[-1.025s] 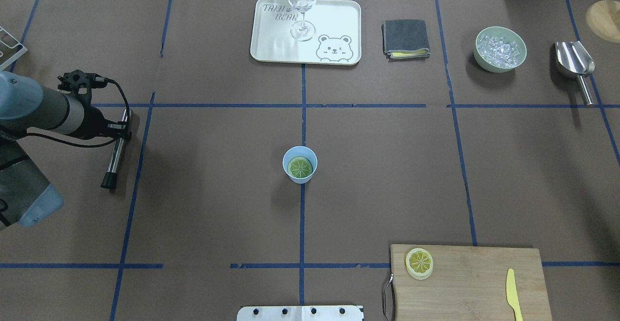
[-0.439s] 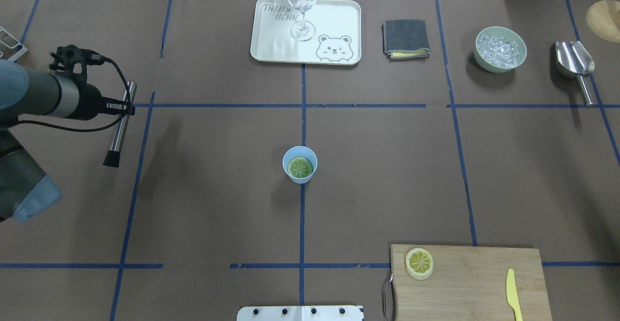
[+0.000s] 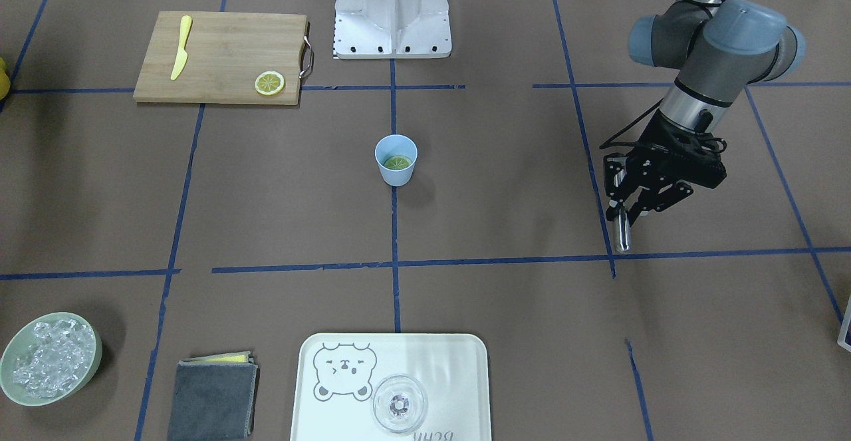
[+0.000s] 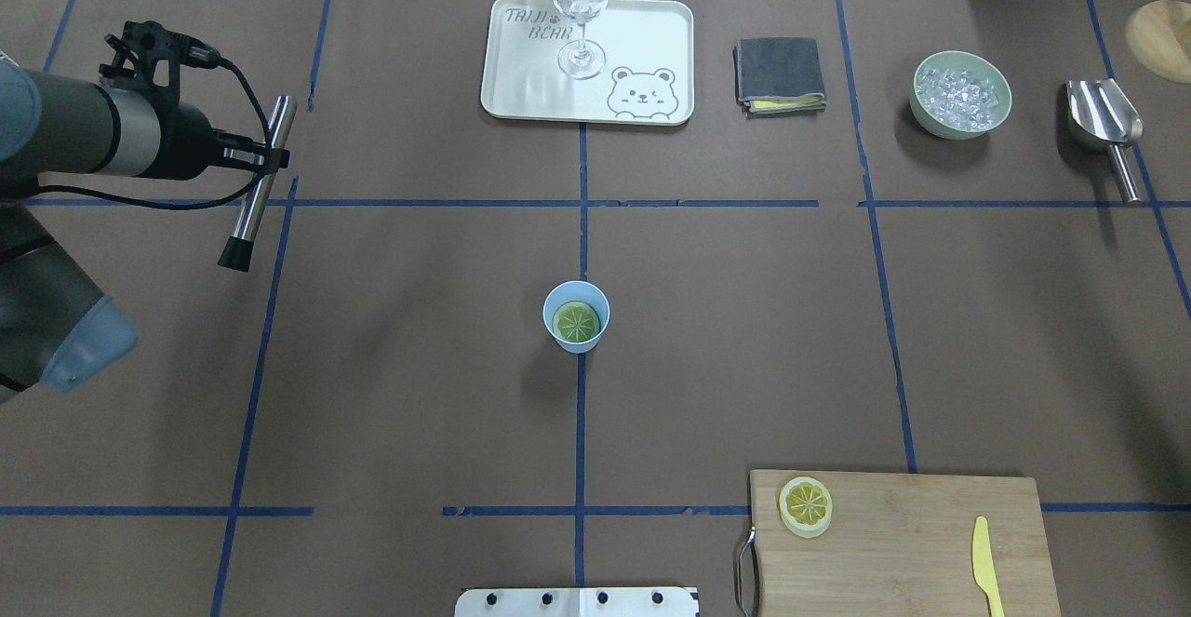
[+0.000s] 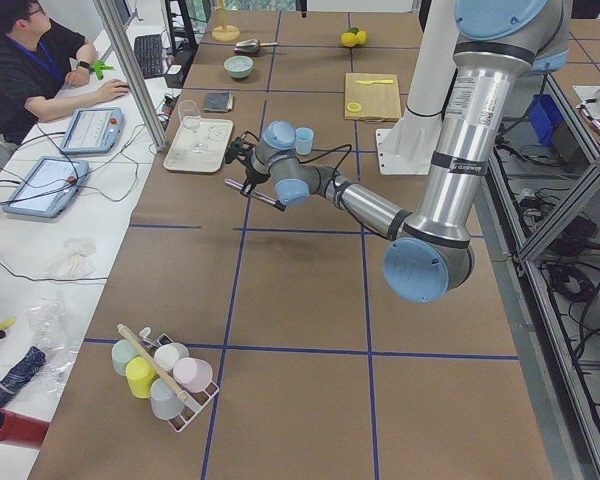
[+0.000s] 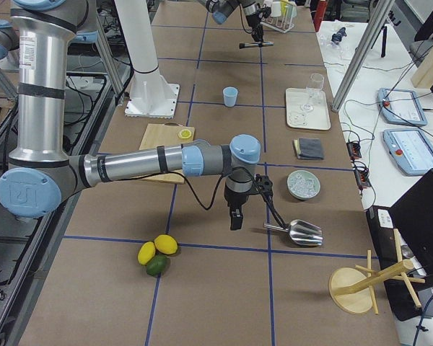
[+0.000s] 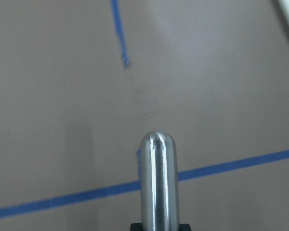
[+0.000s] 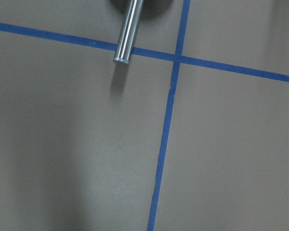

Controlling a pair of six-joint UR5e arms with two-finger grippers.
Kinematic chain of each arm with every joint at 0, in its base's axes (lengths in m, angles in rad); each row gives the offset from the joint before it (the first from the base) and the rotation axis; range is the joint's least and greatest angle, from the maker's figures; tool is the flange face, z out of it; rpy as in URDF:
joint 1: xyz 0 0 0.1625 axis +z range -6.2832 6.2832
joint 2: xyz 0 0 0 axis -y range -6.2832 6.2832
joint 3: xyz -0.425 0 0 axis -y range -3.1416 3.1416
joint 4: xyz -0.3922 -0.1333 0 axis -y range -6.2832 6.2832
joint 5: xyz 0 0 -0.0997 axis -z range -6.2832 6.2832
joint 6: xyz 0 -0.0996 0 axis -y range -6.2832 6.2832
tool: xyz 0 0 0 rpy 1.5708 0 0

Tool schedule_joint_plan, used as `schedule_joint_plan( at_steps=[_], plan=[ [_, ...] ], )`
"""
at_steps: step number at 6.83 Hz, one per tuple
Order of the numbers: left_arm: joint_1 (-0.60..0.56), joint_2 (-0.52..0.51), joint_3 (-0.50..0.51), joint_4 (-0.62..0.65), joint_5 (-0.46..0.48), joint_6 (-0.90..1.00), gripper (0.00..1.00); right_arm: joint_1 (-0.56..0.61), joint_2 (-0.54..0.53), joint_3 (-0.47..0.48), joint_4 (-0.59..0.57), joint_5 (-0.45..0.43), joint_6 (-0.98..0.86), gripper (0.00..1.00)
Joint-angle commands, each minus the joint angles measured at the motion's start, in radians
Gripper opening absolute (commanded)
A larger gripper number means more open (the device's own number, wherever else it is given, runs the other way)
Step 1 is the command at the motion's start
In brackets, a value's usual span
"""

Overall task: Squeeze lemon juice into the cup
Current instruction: 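Lift the metal muddler upright with the left gripper and carry it toward the cup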

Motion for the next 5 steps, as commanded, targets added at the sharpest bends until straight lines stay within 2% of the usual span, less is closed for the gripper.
schedule_joint_plan(
  at_steps=[1,2,3,4,5],
  plan=[
    [-0.005,-0.12,-0.009,-0.012,-0.008,0.059,0.0,0.0,0.001,0.0,0.0,-0.002,0.004,1.0],
    [-0.004,-0.182,-0.015,-0.015,-0.007,0.049,0.0,0.0,0.001,0.0,-0.002,-0.003,0.004,1.0],
    [-0.005,-0.184,-0.028,-0.115,-0.001,0.05,0.0,0.001,0.0,-0.002,-0.002,-0.003,0.004,1.0],
    [0.004,-0.172,0.0,-0.353,0.063,0.049,0.0,0.003,-0.002,0.0,-0.002,-0.002,0.004,1.0],
    [0.016,-0.173,0.019,-0.497,0.122,0.055,0.0,0.006,-0.003,0.002,-0.003,0.0,0.004,1.0]
  ],
)
